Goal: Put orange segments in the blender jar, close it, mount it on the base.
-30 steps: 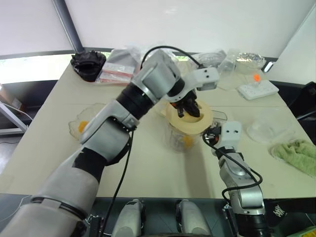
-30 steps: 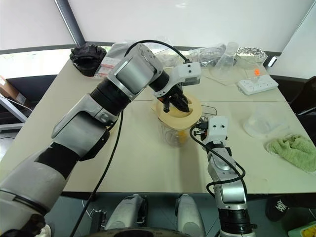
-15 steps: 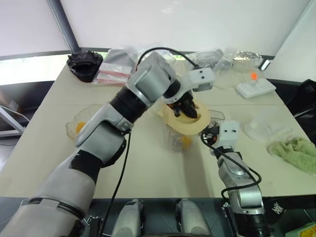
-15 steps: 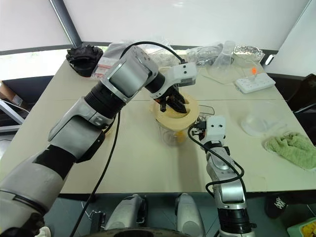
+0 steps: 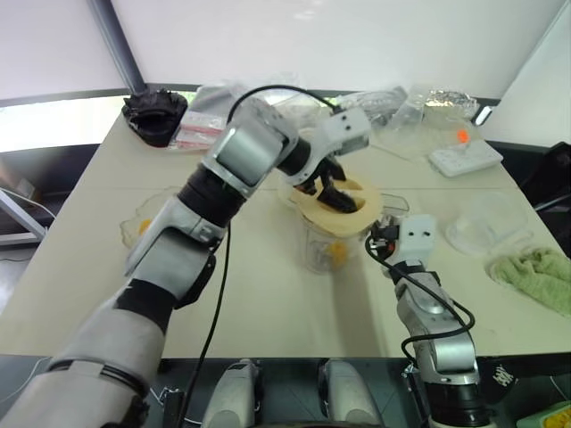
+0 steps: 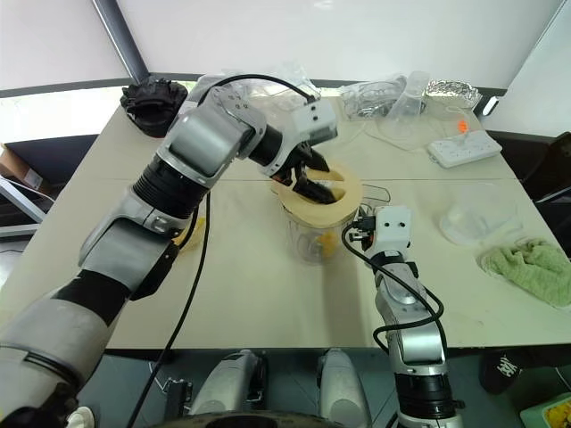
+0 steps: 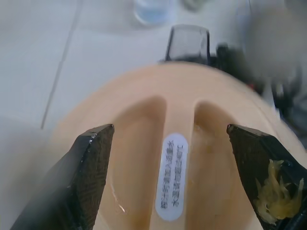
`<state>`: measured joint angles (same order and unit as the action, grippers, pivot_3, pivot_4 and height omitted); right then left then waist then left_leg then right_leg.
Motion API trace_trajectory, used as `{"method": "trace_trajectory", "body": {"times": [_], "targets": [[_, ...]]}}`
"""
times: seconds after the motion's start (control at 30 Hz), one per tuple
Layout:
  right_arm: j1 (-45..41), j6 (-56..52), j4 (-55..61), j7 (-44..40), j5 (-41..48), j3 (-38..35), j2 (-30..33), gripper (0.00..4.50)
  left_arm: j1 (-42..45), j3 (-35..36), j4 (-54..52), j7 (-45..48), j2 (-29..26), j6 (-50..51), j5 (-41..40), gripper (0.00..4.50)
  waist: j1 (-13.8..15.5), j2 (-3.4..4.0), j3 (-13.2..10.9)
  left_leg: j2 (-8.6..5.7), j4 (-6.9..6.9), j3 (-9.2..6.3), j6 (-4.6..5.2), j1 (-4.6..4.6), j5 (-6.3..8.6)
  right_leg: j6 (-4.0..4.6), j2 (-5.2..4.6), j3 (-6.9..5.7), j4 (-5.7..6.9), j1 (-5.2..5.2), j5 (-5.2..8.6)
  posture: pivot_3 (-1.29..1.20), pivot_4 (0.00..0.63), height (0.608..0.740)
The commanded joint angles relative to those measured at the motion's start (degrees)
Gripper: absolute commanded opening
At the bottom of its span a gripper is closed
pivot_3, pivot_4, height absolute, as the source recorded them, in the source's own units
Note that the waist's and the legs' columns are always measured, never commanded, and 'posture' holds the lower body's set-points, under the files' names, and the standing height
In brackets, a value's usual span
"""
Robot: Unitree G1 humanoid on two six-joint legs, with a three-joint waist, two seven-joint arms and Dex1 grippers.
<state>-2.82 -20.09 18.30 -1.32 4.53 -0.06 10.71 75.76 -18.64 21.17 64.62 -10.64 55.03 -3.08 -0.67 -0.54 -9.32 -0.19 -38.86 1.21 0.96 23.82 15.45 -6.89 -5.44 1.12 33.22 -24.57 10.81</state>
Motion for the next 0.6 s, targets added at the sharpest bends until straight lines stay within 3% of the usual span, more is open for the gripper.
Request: {"method": "trace_trajectory", "body": {"times": [0.03, 0.17, 0.43, 0.6], "targets": [[0.58, -0.8, -1.3, -0.73, -1.79, 0.54, 0.61, 0.91, 1.92, 11.08, -0.83, -8.5, 2.41, 0.39, -4.75, 3.99, -0.12, -0.02, -0.03, 0.0, 0.0, 0.0, 0.01, 0.03, 0.0, -0.04, 0.03, -0.01, 0.02, -0.02, 0.01, 0.0, 0.15, 0.74], [-0.1, -0.91, -1.53, -1.25, -1.3, 0.04, 0.38, 0.91, 0.62, 16.74, -0.62, -13.0, 2.75, -2.81, -8.08, 3.99, -0.25, -0.03, -0.05, 0.01, 0.02, 0.02, 0.17, -0.01, 0.09, -0.15, 0.15, 0.01, 0.17, -0.07, 0.07, 0.0, 0.15, 0.74], [-2.04, -2.52, 0.33, -1.22, 1.6, -3.37, -0.43, 0.91, -10.91, 19.21, -6.94, -15.29, -4.52, -13.87, -9.65, 3.99, -0.04, 0.01, -0.08, 0.12, 0.15, 0.0, 0.16, -0.31, 0.09, -0.05, 0.41, 0.08, 0.42, -0.03, 0.05, 0.0, 0.15, 0.74], [-6.2, -7.04, 3.15, -2.34, 4.22, -5.84, 1.16, 0.91, -25.02, 25.89, -9.15, -24.52, -9.31, -33.18, -6.75, 3.99, -0.27, 0.1, -0.16, 0.18, 0.17, 0.19, 0.16, -0.35, 0.09, -0.05, 0.26, 0.27, 0.4, -0.05, 0.03, 0.0, 0.15, 0.74]]}}
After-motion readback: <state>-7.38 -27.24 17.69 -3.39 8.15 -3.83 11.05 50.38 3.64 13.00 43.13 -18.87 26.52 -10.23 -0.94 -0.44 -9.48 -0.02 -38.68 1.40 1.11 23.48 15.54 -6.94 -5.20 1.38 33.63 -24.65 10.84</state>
